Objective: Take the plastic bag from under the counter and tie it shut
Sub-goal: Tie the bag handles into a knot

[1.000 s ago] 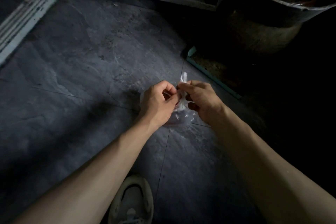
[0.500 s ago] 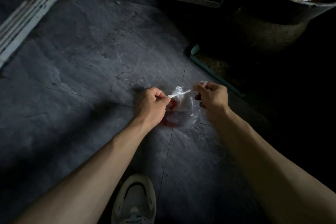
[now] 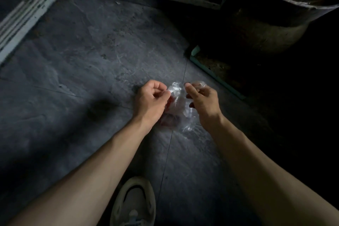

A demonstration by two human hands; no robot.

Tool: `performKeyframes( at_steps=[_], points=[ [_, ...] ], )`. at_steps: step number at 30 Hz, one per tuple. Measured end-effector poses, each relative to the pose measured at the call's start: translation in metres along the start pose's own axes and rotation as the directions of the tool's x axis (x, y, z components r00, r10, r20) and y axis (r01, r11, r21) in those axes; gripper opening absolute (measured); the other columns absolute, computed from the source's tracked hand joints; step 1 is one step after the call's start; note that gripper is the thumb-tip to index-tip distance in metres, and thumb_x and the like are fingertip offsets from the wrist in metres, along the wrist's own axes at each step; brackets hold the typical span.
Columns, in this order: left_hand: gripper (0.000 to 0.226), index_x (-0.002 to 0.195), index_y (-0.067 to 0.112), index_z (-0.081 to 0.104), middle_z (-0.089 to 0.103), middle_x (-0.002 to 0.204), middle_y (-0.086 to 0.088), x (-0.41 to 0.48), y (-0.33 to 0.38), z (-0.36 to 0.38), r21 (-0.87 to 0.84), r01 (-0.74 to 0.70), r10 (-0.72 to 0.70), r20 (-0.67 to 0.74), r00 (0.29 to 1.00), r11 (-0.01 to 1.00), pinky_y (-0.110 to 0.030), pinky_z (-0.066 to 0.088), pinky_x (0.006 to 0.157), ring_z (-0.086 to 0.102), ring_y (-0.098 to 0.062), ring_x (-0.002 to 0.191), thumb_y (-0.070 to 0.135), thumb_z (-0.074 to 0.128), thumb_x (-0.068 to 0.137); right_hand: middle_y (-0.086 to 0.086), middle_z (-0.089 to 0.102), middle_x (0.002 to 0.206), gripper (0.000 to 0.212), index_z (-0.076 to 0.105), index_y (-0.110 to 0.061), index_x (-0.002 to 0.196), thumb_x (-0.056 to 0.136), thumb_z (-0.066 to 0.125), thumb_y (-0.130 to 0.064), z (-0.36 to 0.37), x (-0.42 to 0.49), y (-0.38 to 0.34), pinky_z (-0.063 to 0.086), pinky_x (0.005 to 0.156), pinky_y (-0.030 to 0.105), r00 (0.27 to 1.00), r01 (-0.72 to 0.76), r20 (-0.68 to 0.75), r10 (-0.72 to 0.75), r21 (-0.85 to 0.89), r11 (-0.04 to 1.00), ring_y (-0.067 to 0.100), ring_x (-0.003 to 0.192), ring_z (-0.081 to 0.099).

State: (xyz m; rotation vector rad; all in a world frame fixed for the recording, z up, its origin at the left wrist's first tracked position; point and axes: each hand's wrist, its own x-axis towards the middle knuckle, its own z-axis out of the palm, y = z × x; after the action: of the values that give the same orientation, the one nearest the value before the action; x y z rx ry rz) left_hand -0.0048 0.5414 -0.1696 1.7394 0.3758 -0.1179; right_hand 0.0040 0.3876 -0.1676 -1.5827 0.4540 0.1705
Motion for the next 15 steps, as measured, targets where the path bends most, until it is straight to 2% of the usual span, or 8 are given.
performKeyframes(
  at_steps=[4, 8, 12, 15],
  points=[
    [0.013, 0.086, 0.022, 0.067, 0.072, 0.080, 0.000, 0.002, 0.007, 0.002, -0.011, -0.046, 0.045, -0.028, 0.999, 0.999, -0.014, 0.048, 0.055, 0.060, 0.003, 0.058, 0.010, 0.073, 0.085, -0.003, 0.073, 0.088, 0.019, 0.076, -0.016, 0.091, 0.099, 0.058, -0.016, 0.002, 0.002, -0.005, 0.049, 0.059, 0.023, 0.999, 0.045, 0.004, -0.045, -0.037, 0.998, 0.007, 0.075, 0.065],
    [0.012, 0.090, 0.014, 0.070, 0.074, 0.087, -0.011, 0.003, 0.011, 0.003, -0.002, -0.072, 0.072, -0.081, 0.994, 0.997, -0.029, 0.059, 0.066, 0.069, -0.016, 0.075, 0.003, 0.071, 0.085, -0.005, 0.076, 0.096, 0.022, 0.076, -0.015, 0.087, 0.098, 0.058, -0.009, 0.002, 0.004, -0.008, 0.048, 0.056, 0.015, 0.993, 0.121, 0.022, -0.119, -0.065, 0.991, 0.002, 0.072, 0.065],
    [0.018, 0.085, 0.017, 0.069, 0.071, 0.081, -0.006, 0.003, 0.015, 0.003, 0.012, -0.129, 0.130, -0.095, 0.987, 0.992, -0.024, 0.059, 0.065, 0.067, -0.011, 0.072, -0.001, 0.070, 0.085, -0.004, 0.078, 0.094, 0.017, 0.078, -0.013, 0.088, 0.095, 0.062, -0.008, 0.005, 0.006, -0.012, 0.048, 0.061, 0.017, 0.985, 0.173, 0.029, -0.171, -0.053, 0.984, 0.005, 0.076, 0.066],
    [0.021, 0.084, 0.021, 0.069, 0.073, 0.083, -0.005, 0.004, 0.020, 0.004, -0.038, -0.171, 0.168, -0.079, 0.983, 0.984, -0.026, 0.058, 0.071, 0.068, -0.013, 0.077, -0.001, 0.070, 0.084, -0.007, 0.077, 0.088, 0.016, 0.077, -0.011, 0.088, 0.094, 0.063, -0.004, 0.010, 0.004, -0.016, 0.049, 0.061, 0.012, 0.978, 0.205, 0.043, -0.204, -0.012, 0.979, 0.000, 0.075, 0.068]
  ],
)
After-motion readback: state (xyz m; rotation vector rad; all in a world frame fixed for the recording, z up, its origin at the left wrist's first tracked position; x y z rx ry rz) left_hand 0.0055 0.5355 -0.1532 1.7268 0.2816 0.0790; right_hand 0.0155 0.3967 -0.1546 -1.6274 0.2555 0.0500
